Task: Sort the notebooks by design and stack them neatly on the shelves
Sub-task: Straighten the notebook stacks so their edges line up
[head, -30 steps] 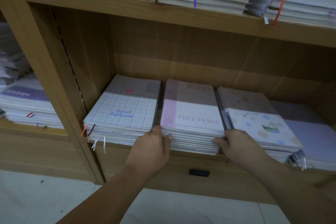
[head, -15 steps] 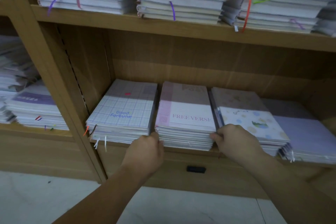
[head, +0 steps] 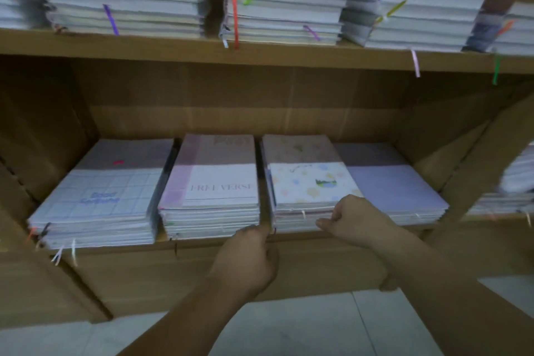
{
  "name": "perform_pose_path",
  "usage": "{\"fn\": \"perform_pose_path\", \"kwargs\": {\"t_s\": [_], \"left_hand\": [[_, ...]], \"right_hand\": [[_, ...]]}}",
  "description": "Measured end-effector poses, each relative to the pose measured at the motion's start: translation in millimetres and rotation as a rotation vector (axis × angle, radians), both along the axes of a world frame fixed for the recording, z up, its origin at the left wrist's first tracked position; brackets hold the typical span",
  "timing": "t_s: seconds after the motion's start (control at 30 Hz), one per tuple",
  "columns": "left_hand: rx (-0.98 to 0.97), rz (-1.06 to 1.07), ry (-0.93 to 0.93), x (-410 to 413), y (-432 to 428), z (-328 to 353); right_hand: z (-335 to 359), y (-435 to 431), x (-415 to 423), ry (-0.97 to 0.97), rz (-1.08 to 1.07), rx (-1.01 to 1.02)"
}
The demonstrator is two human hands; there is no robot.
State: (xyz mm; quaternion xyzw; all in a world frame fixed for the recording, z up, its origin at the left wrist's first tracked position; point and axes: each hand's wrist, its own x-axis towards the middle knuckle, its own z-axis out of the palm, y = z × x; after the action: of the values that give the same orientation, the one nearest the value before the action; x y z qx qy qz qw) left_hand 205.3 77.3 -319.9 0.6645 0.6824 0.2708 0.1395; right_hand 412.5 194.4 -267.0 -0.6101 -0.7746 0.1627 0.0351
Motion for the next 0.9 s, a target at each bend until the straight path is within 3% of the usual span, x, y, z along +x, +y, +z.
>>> {"fn": "perform_pose_path", "kwargs": {"t_s": [0.17,0.37,0.5,0.9], "left_hand": [[-0.056,0.129,-0.089,14.3,29.3,-10.0],[-0.04,0.117,-0.118,14.0,52.1,-28.9],[-0.033,0.142,-0.069,18.6,60.6,-33.1],[-0.039,0.174,0.07,26.1,58.5,-39.3]], "right_hand": [[-38.3,12.4,45.0,-0.038,-0.122,0.003],[-59.5,24.2,64.9,0.098,-0.123,-0.034],[-71.8,32.1,63.0,0.189,-0.132,-0.084],[-74.4,34.9,56.5,0.14,-0.147,0.034]]}}
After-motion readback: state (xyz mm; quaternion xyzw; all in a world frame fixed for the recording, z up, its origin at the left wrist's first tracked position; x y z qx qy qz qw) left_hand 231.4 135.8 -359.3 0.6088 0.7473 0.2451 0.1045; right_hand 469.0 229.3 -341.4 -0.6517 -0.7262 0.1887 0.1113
